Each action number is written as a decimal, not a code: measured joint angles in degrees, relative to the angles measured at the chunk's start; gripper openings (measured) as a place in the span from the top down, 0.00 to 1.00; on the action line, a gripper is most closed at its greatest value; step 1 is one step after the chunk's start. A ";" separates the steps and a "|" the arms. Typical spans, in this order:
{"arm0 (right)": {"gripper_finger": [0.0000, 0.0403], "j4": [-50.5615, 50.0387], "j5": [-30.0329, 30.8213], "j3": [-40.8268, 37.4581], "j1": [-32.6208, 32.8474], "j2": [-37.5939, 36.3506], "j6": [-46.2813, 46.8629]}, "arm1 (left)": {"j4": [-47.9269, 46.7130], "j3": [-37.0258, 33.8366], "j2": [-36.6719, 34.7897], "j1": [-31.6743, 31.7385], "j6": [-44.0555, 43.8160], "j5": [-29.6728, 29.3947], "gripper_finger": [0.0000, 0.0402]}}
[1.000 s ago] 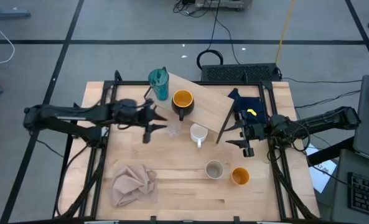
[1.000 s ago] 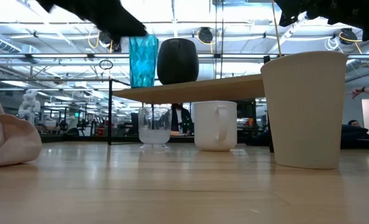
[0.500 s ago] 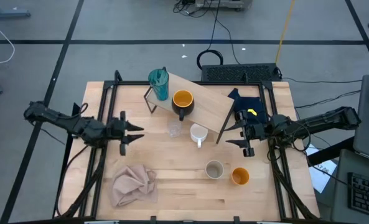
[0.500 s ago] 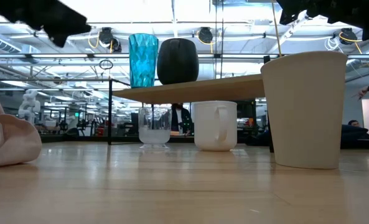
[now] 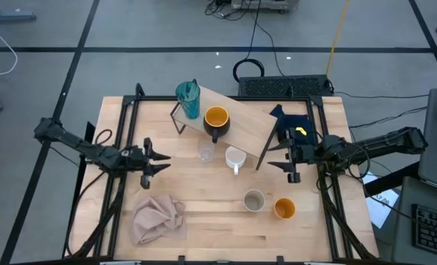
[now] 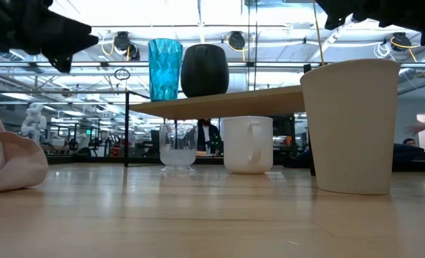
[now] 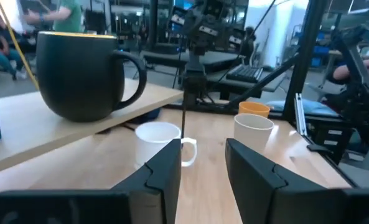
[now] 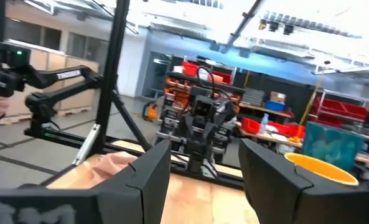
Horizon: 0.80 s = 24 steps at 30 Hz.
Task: Stack small to large cups/mugs on shelf
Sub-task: Put the light brown cup on the shelf
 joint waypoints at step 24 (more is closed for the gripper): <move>0.55 -0.89 0.94 0.00 0.00 0.02 -0.66 | 1.15 -4.21 -2.15 27.48 3.87 26.53 0.69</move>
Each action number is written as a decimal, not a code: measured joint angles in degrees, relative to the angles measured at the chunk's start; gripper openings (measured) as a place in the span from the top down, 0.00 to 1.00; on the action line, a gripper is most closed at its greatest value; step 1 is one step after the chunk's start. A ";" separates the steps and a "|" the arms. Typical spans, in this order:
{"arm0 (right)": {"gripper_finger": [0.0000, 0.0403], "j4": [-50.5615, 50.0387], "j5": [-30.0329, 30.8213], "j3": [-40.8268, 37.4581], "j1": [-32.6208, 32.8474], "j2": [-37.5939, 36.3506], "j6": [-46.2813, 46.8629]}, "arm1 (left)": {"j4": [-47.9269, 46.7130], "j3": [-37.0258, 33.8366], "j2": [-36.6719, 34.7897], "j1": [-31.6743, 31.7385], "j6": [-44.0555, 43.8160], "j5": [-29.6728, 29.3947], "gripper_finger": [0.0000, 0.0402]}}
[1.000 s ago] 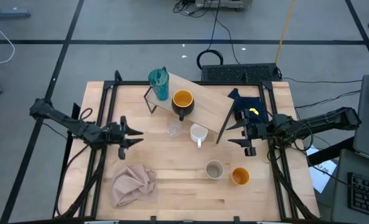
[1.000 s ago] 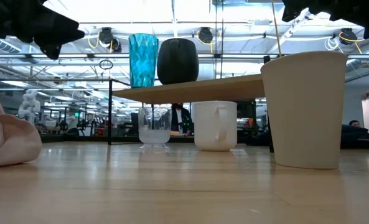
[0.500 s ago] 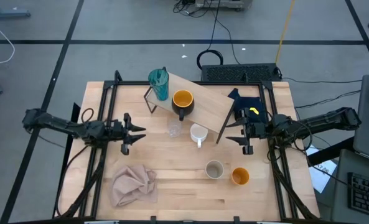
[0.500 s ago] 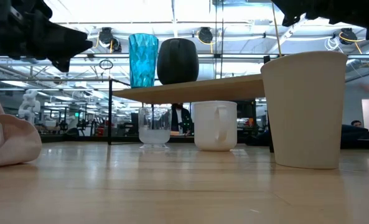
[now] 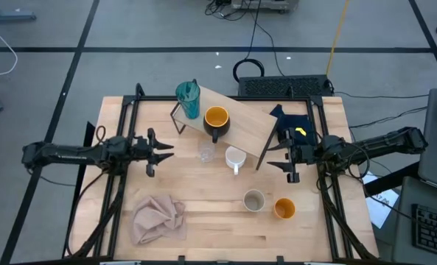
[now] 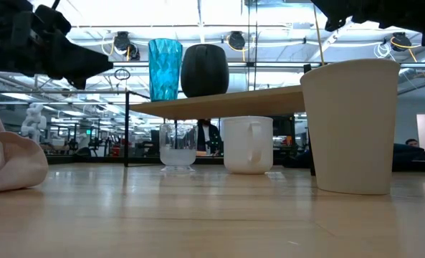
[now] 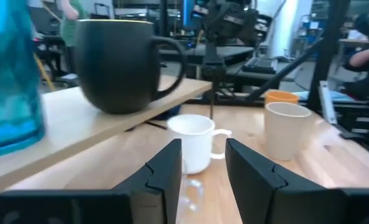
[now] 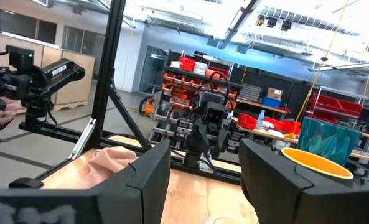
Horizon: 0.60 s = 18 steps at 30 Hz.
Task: Stack small to large cups/mugs on shelf
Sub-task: Put the light brown cup on the shelf
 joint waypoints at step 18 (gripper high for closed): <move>0.55 -0.27 0.04 0.00 0.00 -0.02 0.21 | -11.29 0.00 -16.99 1.15 2.60 0.17 0.69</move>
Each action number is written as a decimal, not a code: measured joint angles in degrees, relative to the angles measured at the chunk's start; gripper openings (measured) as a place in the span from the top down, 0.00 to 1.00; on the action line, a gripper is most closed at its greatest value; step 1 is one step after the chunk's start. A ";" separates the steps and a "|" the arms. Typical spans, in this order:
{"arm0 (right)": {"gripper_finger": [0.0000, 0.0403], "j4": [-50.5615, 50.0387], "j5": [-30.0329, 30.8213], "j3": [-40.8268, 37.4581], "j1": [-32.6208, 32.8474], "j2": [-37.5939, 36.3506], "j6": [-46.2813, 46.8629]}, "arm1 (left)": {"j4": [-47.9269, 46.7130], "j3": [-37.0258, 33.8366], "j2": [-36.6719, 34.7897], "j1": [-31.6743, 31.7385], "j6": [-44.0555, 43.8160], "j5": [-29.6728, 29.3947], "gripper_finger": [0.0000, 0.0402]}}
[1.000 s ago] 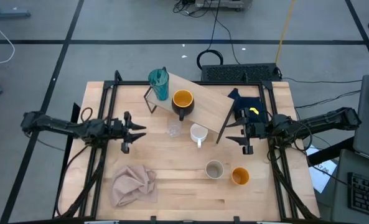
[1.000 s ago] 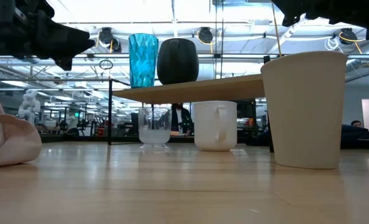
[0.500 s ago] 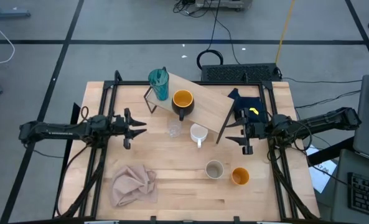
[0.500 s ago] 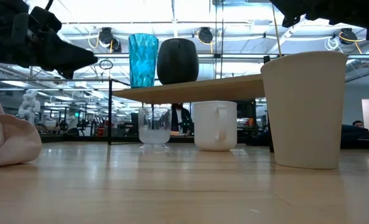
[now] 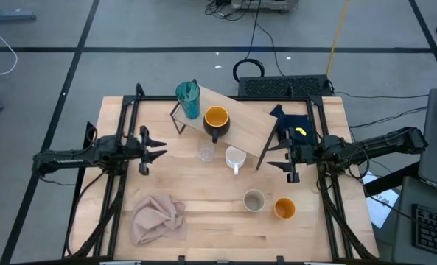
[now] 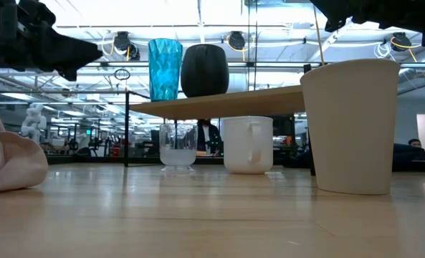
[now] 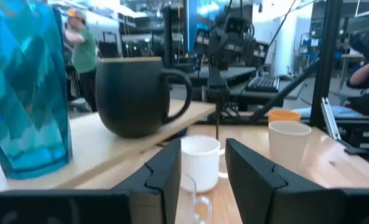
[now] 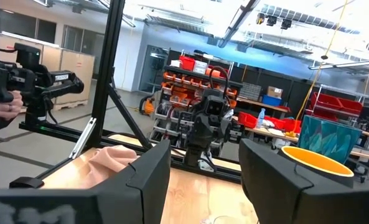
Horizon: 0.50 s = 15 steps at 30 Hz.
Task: Stack small to large cups/mugs on shelf
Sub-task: Put the light brown cup on the shelf
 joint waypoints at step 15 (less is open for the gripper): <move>0.55 0.95 0.00 0.00 0.00 0.02 0.19 | 0.40 0.01 -0.64 0.00 -5.25 -0.20 0.69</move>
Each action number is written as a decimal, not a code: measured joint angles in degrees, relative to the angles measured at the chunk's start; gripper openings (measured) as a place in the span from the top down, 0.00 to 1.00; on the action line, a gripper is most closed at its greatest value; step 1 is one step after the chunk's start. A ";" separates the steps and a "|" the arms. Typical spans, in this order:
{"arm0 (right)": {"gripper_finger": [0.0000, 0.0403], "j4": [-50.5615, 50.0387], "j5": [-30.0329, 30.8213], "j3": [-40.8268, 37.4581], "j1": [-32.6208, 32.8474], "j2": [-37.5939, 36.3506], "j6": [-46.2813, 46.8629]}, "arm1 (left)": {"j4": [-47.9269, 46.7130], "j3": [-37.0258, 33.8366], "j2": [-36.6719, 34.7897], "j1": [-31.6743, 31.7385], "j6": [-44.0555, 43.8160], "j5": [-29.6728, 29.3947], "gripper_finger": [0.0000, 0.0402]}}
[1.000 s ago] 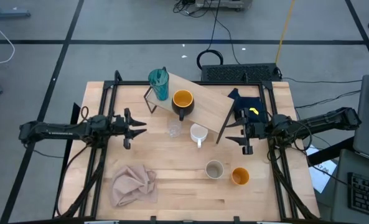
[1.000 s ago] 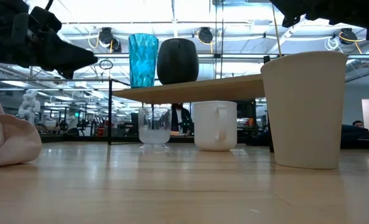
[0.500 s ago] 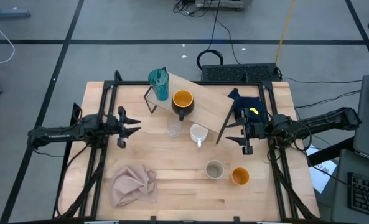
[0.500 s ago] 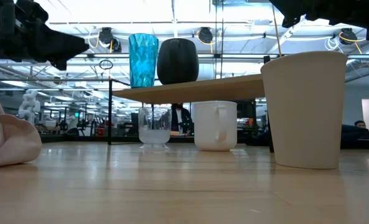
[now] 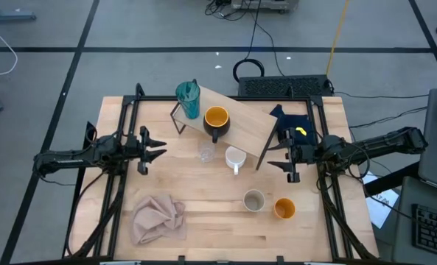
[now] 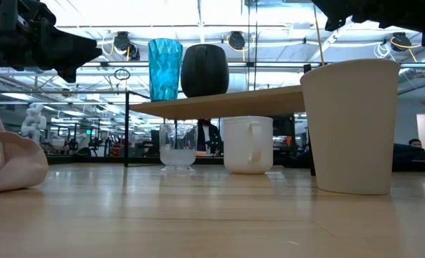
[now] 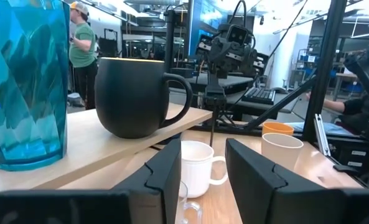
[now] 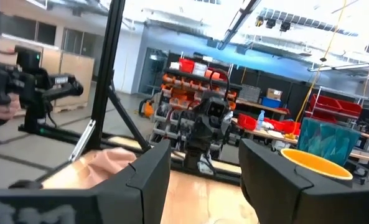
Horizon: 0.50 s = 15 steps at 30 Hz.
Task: Stack small to large cups/mugs on shelf
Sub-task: Put the light brown cup on the shelf
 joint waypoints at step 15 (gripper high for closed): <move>0.55 -25.53 7.61 12.70 2.88 0.18 2.24 | 0.09 -0.01 0.00 0.00 -2.61 -0.04 0.69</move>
